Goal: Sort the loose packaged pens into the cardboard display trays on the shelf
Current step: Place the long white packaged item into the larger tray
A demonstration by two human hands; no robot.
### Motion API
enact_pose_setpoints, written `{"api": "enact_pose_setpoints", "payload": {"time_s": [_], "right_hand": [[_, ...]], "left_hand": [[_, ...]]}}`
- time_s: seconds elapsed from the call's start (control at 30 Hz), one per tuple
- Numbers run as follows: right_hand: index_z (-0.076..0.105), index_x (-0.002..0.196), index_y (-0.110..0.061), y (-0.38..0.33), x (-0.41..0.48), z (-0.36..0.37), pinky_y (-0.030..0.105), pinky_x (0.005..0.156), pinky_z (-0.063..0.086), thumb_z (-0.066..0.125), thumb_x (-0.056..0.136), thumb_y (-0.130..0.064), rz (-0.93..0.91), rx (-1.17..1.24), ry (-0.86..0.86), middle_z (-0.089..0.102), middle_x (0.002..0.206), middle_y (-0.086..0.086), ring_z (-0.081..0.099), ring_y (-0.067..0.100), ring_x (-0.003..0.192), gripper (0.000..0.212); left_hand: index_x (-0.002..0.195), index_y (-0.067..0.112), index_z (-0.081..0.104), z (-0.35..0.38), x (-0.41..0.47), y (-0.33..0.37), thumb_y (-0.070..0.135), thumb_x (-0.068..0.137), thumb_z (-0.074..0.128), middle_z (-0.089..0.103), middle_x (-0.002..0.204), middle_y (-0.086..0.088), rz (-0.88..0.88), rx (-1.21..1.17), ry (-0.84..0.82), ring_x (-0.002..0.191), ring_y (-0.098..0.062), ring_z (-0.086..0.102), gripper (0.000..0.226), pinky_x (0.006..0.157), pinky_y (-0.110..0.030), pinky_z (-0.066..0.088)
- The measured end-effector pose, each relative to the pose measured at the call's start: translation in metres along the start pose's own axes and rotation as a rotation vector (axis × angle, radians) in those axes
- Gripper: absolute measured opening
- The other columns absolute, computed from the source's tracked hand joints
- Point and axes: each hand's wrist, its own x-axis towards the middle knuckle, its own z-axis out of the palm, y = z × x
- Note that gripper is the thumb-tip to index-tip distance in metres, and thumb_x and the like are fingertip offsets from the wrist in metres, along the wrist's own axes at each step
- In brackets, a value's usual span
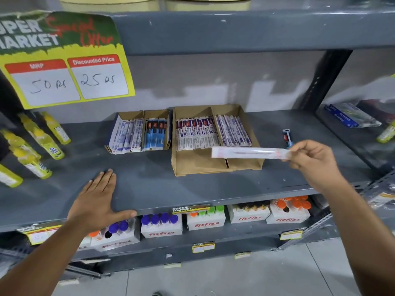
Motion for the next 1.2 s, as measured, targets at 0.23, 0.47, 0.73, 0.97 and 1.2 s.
{"api": "enact_pose_setpoints", "payload": {"time_s": [0.23,0.47,0.73,0.97,1.2], "right_hand": [[0.068,0.061,-0.026,-0.001,-0.002,0.043,0.017,0.046,0.037,0.055,0.085,0.017,-0.026,-0.025,-0.176,0.053,0.044,-0.004,0.039,0.006,0.043,0.05],[0.068,0.063,-0.025,-0.001,-0.002,0.053,0.019,0.05,0.043,0.058,0.086,0.012,-0.015,-0.022,-0.201,0.051,0.046,-0.003,0.041,0.009,0.046,0.045],[0.067,0.064,-0.026,-0.005,-0.002,0.058,0.026,0.054,0.042,0.059,0.085,0.011,-0.013,-0.027,-0.186,0.049,0.044,-0.004,0.041,0.01,0.046,0.044],[0.067,0.062,-0.028,-0.012,-0.005,0.063,0.03,0.056,0.043,0.07,0.079,-0.006,-0.009,-0.007,-0.195,0.049,0.044,-0.004,0.041,0.012,0.046,0.028],[0.066,0.061,-0.027,-0.014,-0.003,0.068,0.024,0.054,0.043,0.059,0.086,0.011,-0.002,-0.049,-0.208,0.049,0.043,-0.004,0.041,0.01,0.045,0.046]], "left_hand": [[0.154,0.009,-0.003,-0.002,-0.001,0.001,0.106,0.05,0.013,-0.008,0.163,-0.004,-0.004,-0.008,0.004,0.15,-0.02,-0.005,0.143,0.122,-0.039,0.002],[0.155,0.01,0.001,-0.002,-0.001,0.002,0.106,0.05,0.014,-0.004,0.164,-0.005,-0.002,-0.009,0.01,0.151,-0.021,-0.002,0.143,0.122,-0.039,0.003],[0.155,0.009,0.002,-0.005,-0.003,0.004,0.107,0.047,0.012,-0.002,0.164,-0.005,0.002,-0.031,0.02,0.151,-0.021,-0.002,0.146,0.122,-0.04,0.003],[0.155,0.009,0.002,-0.004,-0.003,0.003,0.107,0.048,0.012,-0.003,0.164,-0.005,0.002,-0.023,0.015,0.151,-0.021,-0.003,0.145,0.122,-0.04,0.003],[0.155,0.009,0.003,-0.005,-0.003,0.004,0.106,0.049,0.011,-0.003,0.164,-0.005,0.003,-0.027,0.019,0.151,-0.021,-0.003,0.144,0.122,-0.039,0.001]]}}
